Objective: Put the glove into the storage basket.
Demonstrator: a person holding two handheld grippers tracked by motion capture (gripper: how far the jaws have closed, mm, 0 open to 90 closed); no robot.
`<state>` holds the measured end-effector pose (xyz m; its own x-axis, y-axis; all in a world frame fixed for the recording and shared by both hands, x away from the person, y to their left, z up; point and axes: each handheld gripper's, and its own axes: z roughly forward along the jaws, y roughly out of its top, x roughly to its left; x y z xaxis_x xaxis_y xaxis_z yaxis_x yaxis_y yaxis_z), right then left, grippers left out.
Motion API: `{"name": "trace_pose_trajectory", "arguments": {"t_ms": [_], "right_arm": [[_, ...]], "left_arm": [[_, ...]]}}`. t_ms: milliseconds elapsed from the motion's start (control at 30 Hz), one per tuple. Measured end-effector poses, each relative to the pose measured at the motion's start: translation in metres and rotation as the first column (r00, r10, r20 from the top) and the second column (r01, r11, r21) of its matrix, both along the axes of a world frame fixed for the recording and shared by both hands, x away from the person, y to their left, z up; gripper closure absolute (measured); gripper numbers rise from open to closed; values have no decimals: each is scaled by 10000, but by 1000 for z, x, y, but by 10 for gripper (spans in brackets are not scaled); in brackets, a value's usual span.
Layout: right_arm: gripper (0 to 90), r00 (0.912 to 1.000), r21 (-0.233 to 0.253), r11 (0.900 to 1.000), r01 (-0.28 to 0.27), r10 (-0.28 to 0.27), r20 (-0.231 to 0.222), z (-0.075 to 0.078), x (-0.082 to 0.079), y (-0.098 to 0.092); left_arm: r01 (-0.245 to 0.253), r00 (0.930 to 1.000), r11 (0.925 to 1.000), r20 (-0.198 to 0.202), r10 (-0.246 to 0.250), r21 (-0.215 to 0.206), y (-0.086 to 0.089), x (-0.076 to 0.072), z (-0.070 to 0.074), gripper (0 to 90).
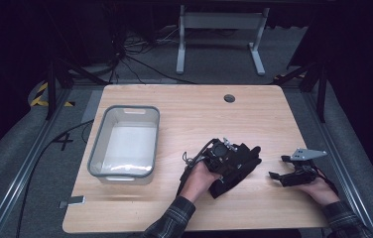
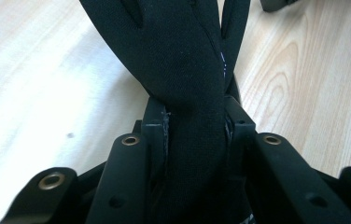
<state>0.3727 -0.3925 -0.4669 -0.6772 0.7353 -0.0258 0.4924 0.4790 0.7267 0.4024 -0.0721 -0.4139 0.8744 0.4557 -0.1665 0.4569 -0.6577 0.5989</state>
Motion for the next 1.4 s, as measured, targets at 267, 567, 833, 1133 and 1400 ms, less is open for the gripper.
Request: {"name": "trace_pose_trajectory", "arguments": {"t_ms": [267,567,833,1133,1400], "right_arm": [[115,10000,4,10000,5,-5,-15,0,0,0],[114,10000,-1,10000,0,0,2,0,0,0],[115,10000,-1,10000,3,-3,3,0,0,0],[114,10000,-2,10000,5,-5,4,0,0,0],[114,10000,3,10000,13,-13,-1,0,0,0]], "left_arm": [[-331,9990,9994,312,333,-60,15,3,23,692],[-1029,9924,9946,670,1035,-129,44,9,53,692],[-1708,9796,9852,1051,1711,-116,80,13,76,692],[-2884,9470,9571,1398,2894,-276,134,16,99,691],[-3841,9104,9217,1445,3878,-536,185,14,105,691]]}}
